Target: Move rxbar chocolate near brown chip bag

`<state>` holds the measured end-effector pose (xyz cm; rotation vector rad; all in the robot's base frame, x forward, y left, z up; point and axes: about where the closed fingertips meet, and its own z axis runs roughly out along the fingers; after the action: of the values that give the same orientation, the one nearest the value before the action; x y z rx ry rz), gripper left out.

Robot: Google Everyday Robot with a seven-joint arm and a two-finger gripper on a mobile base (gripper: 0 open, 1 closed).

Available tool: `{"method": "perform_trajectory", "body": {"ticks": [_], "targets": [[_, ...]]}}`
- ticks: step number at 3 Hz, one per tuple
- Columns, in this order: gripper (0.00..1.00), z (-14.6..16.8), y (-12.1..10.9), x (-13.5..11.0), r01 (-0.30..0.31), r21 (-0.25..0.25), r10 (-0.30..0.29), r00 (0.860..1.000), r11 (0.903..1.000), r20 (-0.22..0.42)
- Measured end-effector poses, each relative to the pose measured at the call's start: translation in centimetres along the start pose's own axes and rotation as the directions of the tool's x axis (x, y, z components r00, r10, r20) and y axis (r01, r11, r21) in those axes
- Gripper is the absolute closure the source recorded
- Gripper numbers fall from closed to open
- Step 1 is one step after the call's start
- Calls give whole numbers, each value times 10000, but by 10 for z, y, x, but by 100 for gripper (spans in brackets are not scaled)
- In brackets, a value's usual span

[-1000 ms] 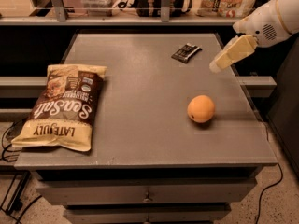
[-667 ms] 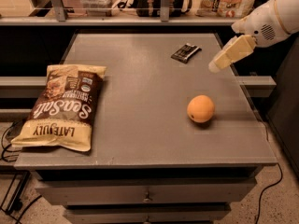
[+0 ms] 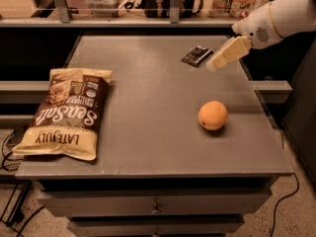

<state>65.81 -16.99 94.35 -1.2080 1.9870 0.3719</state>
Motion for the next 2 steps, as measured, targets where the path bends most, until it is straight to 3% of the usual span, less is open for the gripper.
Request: {"method": "perform_trajectory", "body": {"ticks": [2], "targets": [[0,82,-47,-10,-531,170,522,9973,9984,526]]}}
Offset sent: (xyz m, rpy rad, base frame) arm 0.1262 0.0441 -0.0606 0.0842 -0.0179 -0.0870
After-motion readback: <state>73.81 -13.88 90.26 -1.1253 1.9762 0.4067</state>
